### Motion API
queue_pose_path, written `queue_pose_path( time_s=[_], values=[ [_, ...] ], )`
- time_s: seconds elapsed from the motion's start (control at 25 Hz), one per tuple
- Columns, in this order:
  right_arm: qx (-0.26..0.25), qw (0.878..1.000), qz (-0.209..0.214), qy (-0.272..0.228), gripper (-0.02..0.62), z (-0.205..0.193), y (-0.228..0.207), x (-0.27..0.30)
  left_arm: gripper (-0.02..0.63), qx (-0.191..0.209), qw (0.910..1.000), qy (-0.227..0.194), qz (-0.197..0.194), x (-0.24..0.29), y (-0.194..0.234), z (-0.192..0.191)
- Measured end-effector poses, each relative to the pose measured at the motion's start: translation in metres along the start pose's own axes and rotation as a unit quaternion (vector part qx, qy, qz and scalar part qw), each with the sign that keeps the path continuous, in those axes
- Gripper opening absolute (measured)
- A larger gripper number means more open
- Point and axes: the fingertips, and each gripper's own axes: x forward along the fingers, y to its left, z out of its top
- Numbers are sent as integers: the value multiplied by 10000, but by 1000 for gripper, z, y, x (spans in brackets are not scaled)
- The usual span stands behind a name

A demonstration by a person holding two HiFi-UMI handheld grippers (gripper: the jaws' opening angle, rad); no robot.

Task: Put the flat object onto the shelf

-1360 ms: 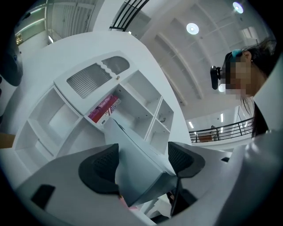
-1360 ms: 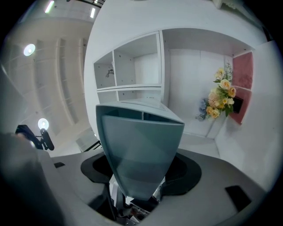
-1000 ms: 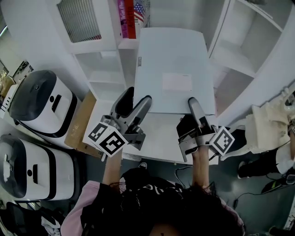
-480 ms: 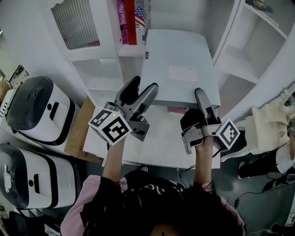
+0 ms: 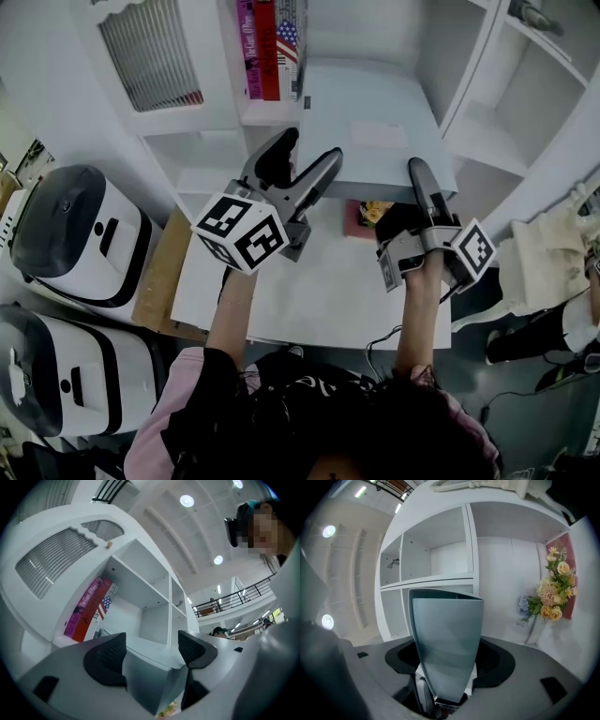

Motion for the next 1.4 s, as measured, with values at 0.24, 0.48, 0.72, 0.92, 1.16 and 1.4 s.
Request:
queue_pose_path(
  time_s=[0.24,0.48,0.72,0.92,1.16,1.4],
  values=[
    [100,9996,-48,-257,299,10,-3,18,359,734,9972,0,-118,6,0,12],
    [55,9994,-161,-304,299,16,-18,59,359,513,9985,200,-44,10,36,4],
    [28,9993,-109,-346,299,18,-19,62,359,1299,9894,643,-6,9,22,-27],
    [-61,9994,-58,-321,299,19,-18,67,359,1715,9819,701,393,20,25,-33],
    [-187,9997,-26,-154,304,18,-19,71,359,1885,9767,711,734,33,34,-40],
    [-438,9990,-7,-44,311,26,-17,70,360,1665,9815,651,682,45,34,-41]
  ],
)
